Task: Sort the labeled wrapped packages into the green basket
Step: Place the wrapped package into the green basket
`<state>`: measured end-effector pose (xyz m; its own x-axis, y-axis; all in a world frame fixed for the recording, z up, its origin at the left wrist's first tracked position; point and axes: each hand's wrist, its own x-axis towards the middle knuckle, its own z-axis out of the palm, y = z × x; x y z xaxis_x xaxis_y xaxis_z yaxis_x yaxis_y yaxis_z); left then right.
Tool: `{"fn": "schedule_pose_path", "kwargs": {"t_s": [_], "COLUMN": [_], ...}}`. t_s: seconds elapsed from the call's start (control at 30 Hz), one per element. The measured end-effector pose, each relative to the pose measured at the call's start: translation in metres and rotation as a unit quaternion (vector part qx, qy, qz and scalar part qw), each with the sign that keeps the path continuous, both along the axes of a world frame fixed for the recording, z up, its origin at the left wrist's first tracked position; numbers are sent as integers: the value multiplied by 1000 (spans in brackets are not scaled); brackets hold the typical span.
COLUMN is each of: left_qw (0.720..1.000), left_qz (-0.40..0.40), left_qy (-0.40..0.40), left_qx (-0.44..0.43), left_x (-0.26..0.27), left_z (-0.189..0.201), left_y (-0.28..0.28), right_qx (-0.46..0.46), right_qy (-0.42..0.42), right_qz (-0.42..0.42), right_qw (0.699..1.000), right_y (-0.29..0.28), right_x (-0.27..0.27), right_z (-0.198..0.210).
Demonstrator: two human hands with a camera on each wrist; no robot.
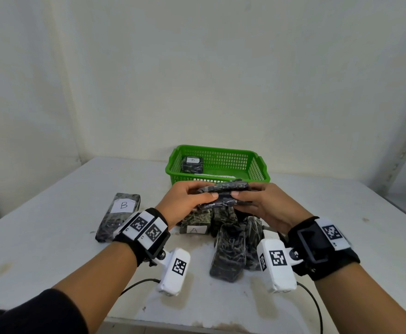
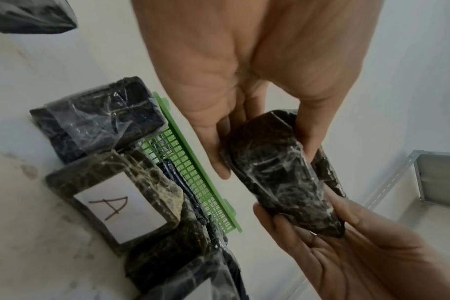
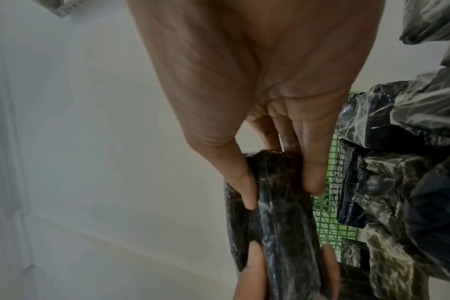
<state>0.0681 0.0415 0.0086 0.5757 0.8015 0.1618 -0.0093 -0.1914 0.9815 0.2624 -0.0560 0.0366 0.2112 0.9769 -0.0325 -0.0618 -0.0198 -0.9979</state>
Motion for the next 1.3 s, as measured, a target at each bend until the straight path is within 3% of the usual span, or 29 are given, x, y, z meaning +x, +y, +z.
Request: {"fn": "schedule_pose_path", "kwargs": {"t_s": [0.13, 0.53, 0.7, 0.8, 1.03, 1.13, 1.3], "left_qw": [1000, 999, 996, 996, 999, 999, 1000], "left_qz": [-31, 13, 34, 24, -50, -20, -3], "left_qy": [-4, -1, 5, 4, 20, -26, -19], "left_qx": [-4, 50, 78, 90, 2, -32, -11], "left_x": [-3, -3, -4, -6, -3, -1, -2], "left_z": [-1, 3, 1, -1, 1, 3, 2], "left_y": [-3, -2, 1, -1, -3, -2, -1], "right_qx": [22, 33, -23, -30, 17, 23, 13], "right_qy": [-4, -73, -3, 17, 9, 14, -21], "right_qz": [-24, -38, 44, 28, -54, -55, -42], "right_qw": [999, 996, 999, 999, 998, 998, 999], "right_y": [-1, 4, 1, -1, 4, 5, 7], "right_x": [2, -1, -1, 0, 2, 1, -1], "right_z": [-2, -2, 2, 2, -7, -8, -8]}}
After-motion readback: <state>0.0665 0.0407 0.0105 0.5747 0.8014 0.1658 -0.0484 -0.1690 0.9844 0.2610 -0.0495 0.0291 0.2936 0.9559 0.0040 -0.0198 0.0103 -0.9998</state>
